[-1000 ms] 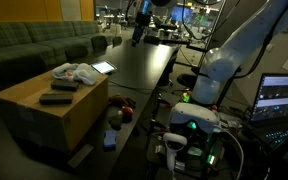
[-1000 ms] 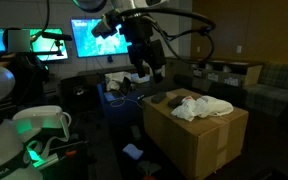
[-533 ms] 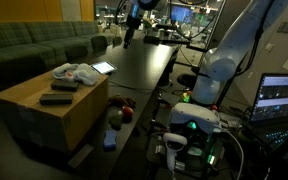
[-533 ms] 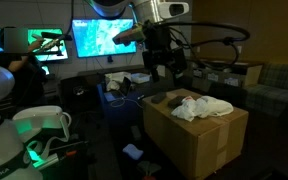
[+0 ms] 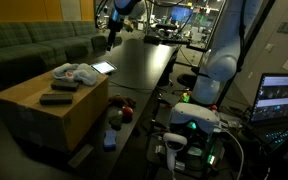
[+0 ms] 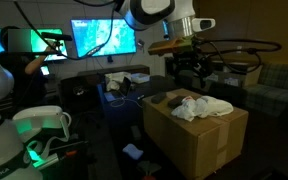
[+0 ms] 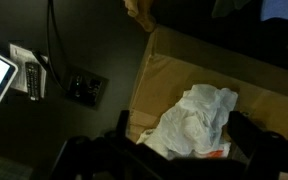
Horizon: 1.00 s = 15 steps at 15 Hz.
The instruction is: Place the plastic and the towel from the box onto the table. Move the brown and red toys onto the box. Transfer the black object on the right of the box to the table. Put the blue object from the table onto the box. Pick up the black object from the box and position it on the table. Lastly, take the black object from the left side of the table and place it on the box.
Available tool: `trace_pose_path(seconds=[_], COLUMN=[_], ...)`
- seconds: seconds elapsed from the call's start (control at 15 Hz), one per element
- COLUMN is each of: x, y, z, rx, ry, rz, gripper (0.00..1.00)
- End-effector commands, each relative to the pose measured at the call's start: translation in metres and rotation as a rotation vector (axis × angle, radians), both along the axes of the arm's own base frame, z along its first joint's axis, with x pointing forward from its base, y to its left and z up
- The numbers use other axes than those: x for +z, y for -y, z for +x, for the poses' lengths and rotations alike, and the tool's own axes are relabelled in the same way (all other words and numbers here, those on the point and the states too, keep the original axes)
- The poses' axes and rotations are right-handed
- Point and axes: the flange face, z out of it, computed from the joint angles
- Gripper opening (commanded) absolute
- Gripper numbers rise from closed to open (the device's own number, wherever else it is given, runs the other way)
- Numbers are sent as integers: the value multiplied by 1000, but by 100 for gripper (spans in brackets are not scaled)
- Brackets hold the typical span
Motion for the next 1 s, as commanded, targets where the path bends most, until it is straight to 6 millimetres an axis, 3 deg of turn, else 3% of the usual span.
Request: trace_pose_path(seconds=[0.0, 0.4, 0.93], x=[-13, -46, -87], y=[-10, -20, -48], z=[51, 105, 130], rx=[89, 182, 214], ry=[44, 50, 3], rz=[-18, -7, 48], gripper=[100, 100, 100])
